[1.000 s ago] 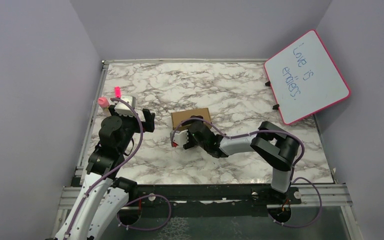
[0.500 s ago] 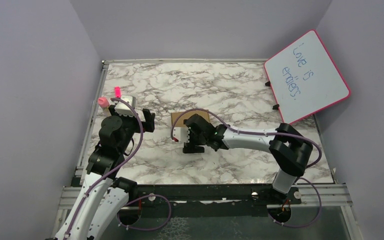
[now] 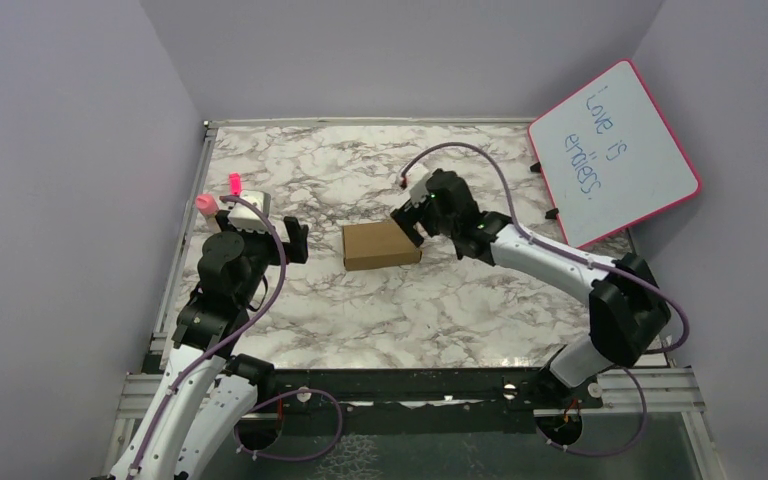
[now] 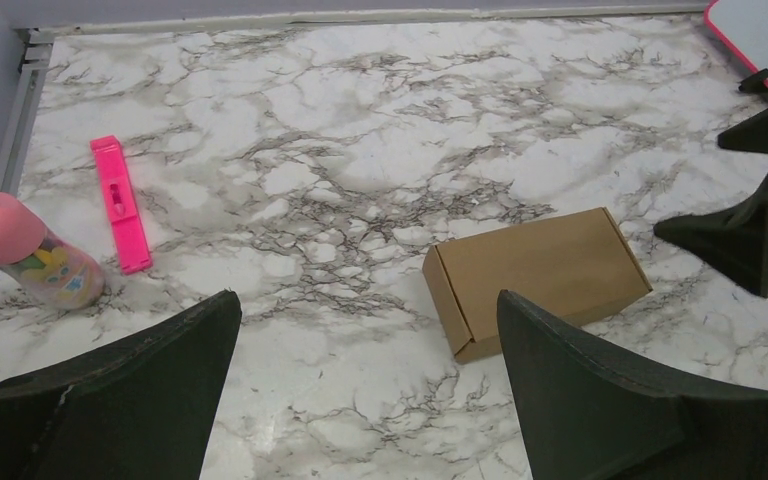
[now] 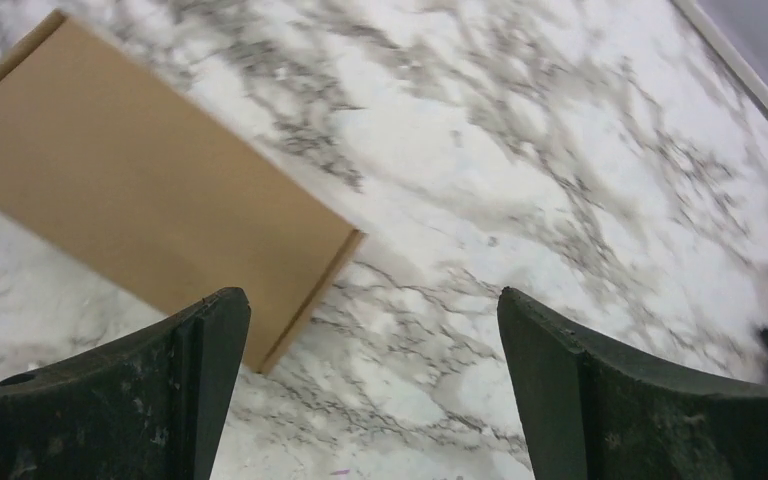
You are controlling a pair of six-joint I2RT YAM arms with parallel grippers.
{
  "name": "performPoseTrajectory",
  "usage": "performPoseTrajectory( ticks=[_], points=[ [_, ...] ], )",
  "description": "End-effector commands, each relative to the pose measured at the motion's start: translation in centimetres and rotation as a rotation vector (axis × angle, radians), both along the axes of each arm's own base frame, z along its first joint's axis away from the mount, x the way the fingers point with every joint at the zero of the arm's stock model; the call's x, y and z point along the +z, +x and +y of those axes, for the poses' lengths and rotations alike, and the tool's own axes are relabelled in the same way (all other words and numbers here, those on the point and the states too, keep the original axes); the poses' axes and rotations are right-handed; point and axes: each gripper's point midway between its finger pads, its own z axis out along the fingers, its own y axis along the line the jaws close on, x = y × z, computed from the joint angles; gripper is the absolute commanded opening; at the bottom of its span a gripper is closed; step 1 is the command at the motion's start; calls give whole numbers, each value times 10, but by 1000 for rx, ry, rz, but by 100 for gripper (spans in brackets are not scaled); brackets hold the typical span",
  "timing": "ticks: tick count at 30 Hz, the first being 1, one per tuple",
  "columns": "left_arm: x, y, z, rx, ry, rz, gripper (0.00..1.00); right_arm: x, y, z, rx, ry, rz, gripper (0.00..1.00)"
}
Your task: Fold the paper box
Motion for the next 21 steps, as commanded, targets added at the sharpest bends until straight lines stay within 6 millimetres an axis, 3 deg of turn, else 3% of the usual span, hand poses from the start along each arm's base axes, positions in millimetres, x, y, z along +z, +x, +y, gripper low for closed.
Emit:
performPoseTrajectory(
  ticks=[1, 6, 11, 15, 21],
  points=[
    [2, 1, 9, 52, -11, -8, 99, 44, 27, -49, -325, 204, -61, 100],
    [3, 3, 18, 108, -8, -11, 99, 54, 29, -128, -606, 357, -14, 100],
    [9, 1, 32, 190, -22, -22, 99, 59, 5, -193, -838, 424, -41, 100],
    [30, -9, 42, 246, -80, -83, 99, 81, -26, -228, -948, 491, -127, 100],
    [64, -42, 68, 341, -206, -243, 99, 123, -73, -257, -958, 640, -275, 100]
  ],
)
